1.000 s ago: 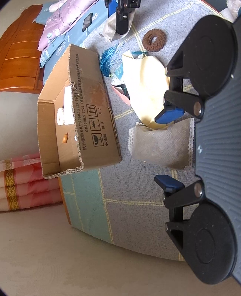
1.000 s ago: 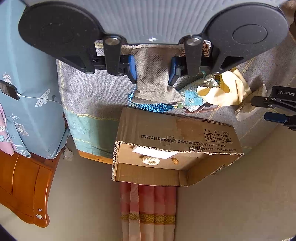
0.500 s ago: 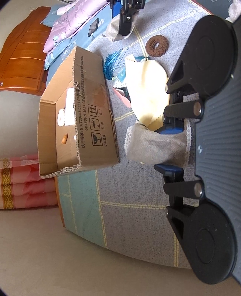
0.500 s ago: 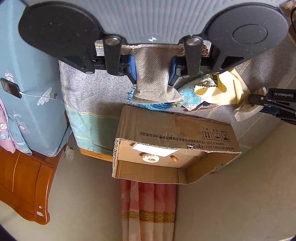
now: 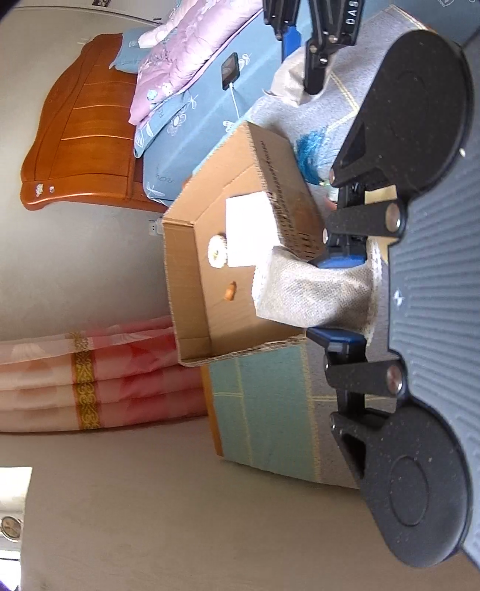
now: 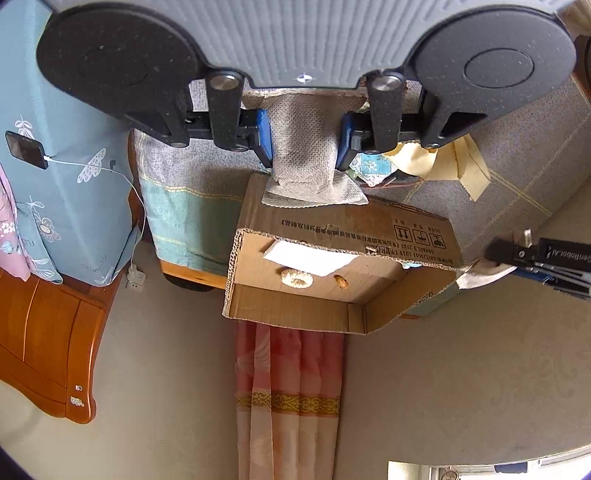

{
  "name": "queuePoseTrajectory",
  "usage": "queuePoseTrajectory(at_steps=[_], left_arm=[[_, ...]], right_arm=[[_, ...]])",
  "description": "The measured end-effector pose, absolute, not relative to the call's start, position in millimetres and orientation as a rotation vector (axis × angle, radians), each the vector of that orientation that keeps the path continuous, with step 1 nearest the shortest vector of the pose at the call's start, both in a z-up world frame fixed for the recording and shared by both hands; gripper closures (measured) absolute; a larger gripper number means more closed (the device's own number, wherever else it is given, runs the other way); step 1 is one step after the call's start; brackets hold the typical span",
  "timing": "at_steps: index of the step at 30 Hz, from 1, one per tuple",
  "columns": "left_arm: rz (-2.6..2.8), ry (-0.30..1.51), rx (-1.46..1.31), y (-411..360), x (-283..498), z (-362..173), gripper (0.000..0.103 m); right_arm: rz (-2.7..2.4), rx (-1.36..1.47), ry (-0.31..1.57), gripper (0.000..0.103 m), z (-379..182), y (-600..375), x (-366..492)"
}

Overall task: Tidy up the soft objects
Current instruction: 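Carry the grey mesh sachet toward the box with the left gripper while the right gripper carries a grey sachet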

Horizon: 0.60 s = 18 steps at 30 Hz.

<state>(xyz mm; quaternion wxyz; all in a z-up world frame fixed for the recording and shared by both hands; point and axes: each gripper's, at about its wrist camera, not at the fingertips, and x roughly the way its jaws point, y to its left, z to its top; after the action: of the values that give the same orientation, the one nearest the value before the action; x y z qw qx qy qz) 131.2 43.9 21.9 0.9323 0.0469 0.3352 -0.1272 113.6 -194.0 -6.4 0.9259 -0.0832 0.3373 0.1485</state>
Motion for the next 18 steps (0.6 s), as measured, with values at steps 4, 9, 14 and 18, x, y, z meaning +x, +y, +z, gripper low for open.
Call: queuePoseTrajectory(at_steps=[4, 9, 14, 18], left_arm=[[-0.273, 0.642, 0.111, 29.6, 165.5, 35.9, 0.073], [-0.272, 0.621, 0.144, 8.9, 207.1, 41.2, 0.073], [-0.230, 0.630, 0.132, 0.5, 235.7, 31.0, 0.064], [-0.192, 0.623, 0.098, 5.6, 236.2, 19.4, 0.019]], right_arm=[[0.314, -0.167, 0.671, 0.064, -0.3, -191.3, 117.1], [0.314, -0.166, 0.663, 0.064, 1.1, -190.5, 121.9], [0.295, -0.169, 0.657, 0.064, 4.1, -192.6, 125.0], [0.283, -0.175, 0.657, 0.064, 5.6, -194.2, 126.2]])
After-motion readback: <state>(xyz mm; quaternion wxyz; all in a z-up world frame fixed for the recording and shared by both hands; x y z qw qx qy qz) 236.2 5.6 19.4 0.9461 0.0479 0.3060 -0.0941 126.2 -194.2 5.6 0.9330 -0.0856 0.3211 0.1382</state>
